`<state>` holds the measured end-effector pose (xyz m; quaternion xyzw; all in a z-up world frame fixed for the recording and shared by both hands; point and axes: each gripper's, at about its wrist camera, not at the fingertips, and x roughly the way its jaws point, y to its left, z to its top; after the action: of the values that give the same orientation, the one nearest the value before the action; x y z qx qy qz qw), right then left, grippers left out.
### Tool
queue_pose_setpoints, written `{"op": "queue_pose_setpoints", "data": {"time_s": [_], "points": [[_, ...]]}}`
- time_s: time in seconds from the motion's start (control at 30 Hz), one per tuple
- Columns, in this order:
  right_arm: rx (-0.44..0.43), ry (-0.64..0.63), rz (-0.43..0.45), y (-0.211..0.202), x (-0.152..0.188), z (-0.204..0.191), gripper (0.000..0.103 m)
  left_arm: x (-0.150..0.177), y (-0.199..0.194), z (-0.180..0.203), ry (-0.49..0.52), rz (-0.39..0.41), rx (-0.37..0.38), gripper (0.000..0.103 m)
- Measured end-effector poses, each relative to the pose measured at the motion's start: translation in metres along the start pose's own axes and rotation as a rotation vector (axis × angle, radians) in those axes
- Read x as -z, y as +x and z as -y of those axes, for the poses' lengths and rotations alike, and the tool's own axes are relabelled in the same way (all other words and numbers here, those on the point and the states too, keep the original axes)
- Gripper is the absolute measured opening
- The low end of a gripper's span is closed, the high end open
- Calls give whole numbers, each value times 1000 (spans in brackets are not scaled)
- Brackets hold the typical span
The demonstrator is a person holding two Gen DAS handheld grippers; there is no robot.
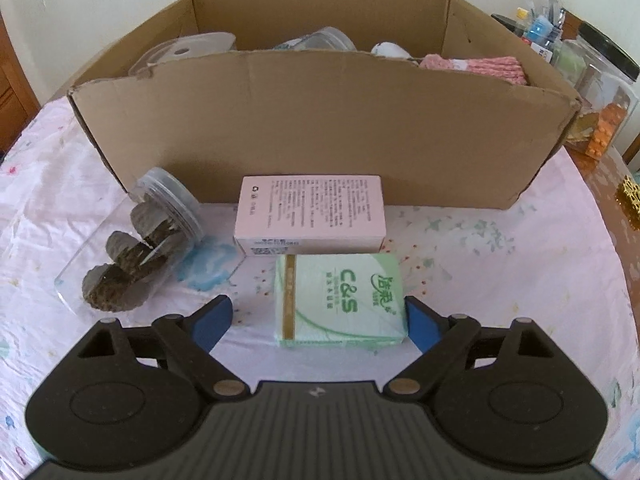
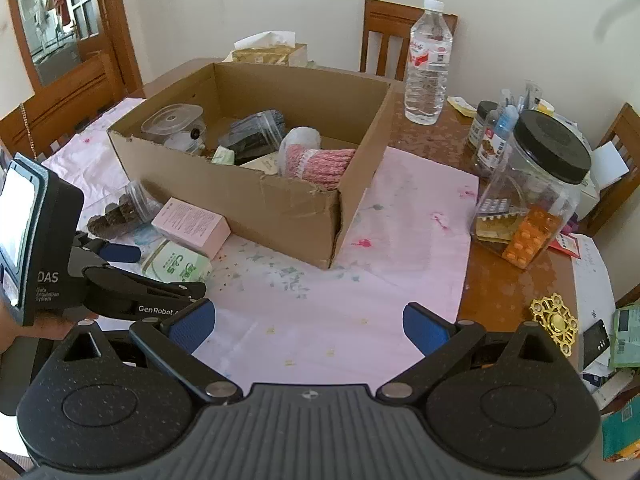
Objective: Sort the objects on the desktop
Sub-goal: 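Withdraw both tools and lower the left tool onto the green C&S tissue pack, then hold the tissue pack in the left tool while the right tool grasps the cookie jar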
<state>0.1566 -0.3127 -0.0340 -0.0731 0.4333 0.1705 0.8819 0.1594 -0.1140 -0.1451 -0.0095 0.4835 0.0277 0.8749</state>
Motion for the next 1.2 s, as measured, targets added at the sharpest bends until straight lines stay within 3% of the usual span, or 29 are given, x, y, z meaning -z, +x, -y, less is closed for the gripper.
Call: {"op": "queue_pose_setpoints", "data": {"time_s": [0.1,0.3,0.67,1.2], "points": [[-9,-7,-5,2,0,-2,102,2,-5,5,24,28,14,76],[-24,-22,-13,4,1,-7,102,3,-8,11,50,57,23,66],[-40,-38,-38,11,5,-23,102,11,-13,9,70,64,60,64],[-106,-129,-25,27,-17,-98,102,35,-35,-70,101,16,69,64]]}}
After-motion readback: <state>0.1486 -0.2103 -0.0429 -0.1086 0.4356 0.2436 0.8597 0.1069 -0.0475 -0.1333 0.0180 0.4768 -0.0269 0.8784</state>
